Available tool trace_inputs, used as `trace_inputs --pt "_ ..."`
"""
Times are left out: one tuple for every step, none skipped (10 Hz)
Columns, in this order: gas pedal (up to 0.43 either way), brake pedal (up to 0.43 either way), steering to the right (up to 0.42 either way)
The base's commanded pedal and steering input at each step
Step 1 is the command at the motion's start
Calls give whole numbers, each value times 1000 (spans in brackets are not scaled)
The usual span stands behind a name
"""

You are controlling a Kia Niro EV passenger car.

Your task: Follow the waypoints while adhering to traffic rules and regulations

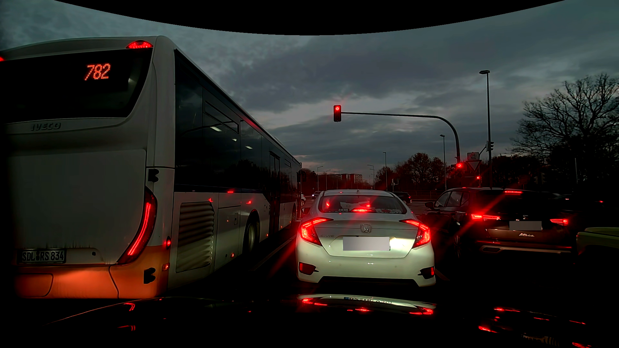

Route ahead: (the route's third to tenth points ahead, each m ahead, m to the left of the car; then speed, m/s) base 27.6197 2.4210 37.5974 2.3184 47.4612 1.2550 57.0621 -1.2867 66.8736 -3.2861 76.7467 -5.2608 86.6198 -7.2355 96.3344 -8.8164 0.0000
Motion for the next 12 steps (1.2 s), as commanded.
trace_inputs --pt "0 366 14" --pt "0 366 14" --pt "0 366 14" --pt "0 366 14" --pt "0 366 14" --pt "0 366 14" --pt "0 366 14" --pt "0 366 14" --pt "0 366 14" --pt "0 366 14" --pt "0 360 14" --pt "0 366 14"
